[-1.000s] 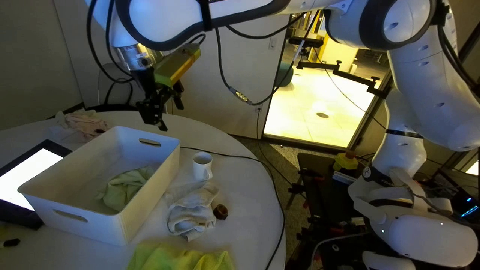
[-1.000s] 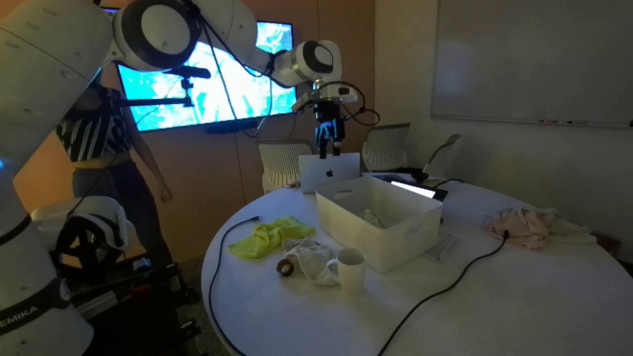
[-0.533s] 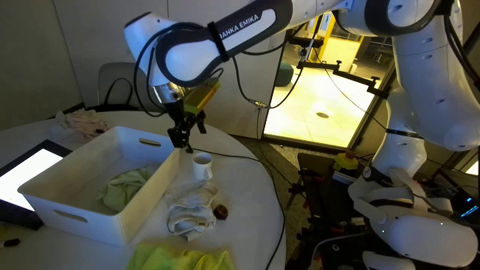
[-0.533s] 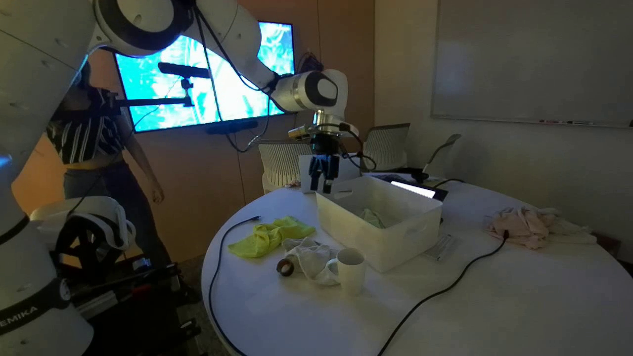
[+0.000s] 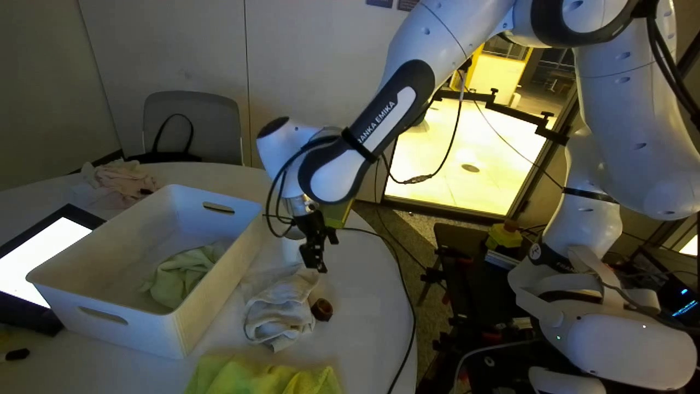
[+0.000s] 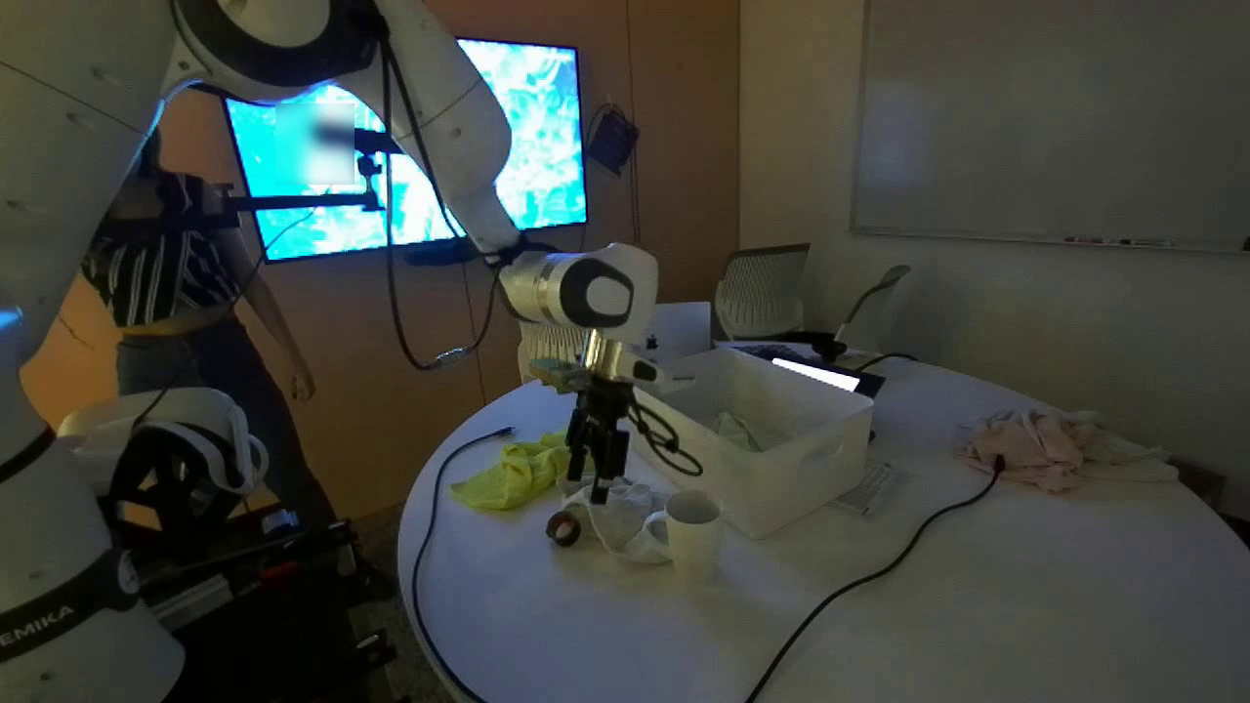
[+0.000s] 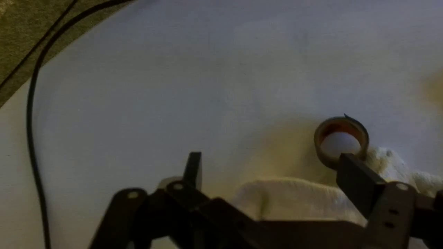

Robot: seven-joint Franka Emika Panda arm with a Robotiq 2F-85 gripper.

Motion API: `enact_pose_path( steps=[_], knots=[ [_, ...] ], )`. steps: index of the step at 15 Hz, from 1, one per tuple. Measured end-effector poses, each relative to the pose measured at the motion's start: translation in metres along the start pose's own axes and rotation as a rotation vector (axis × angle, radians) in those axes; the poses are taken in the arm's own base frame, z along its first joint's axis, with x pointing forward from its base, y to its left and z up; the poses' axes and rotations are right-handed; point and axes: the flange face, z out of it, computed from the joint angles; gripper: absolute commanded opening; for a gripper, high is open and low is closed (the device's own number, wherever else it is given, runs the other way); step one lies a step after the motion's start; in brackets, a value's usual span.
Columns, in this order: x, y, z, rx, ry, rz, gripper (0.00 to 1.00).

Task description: Put all the towels in the basket and the other objects in the white mug

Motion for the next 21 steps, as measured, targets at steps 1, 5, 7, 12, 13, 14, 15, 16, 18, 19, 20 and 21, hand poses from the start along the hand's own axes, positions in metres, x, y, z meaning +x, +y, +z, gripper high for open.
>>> enact_pose_path(
  steps=[1,5,7,12,13,14,15,16,18,19,20,21],
  knots=[
    [-0.010,0.002,0.023,0.007,0.001,-0.006,1.00],
    [-0.059,0.005,0.102,0.040,0.033,-0.030,1.00],
    [-0.075,0.005,0.121,0.057,0.064,-0.040,1.00],
    [-0.087,0.005,0.122,0.090,0.162,-0.088,1.00],
    [-0.086,0.005,0.118,0.094,0.182,-0.100,1.00],
    [-0.084,0.004,0.113,0.097,0.200,-0.112,1.00],
    [-0.083,0.004,0.109,0.099,0.217,-0.123,1.00],
    [-0.081,0.003,0.104,0.102,0.234,-0.133,1.00],
    [-0.076,0.001,0.095,0.106,0.265,-0.147,1.00],
    [-0.073,0.000,0.091,0.108,0.276,-0.154,1.00],
    [-0.070,-0.001,0.088,0.109,0.286,-0.160,1.00],
    [-0.066,-0.002,0.084,0.109,0.296,-0.164,1.00]
  ],
)
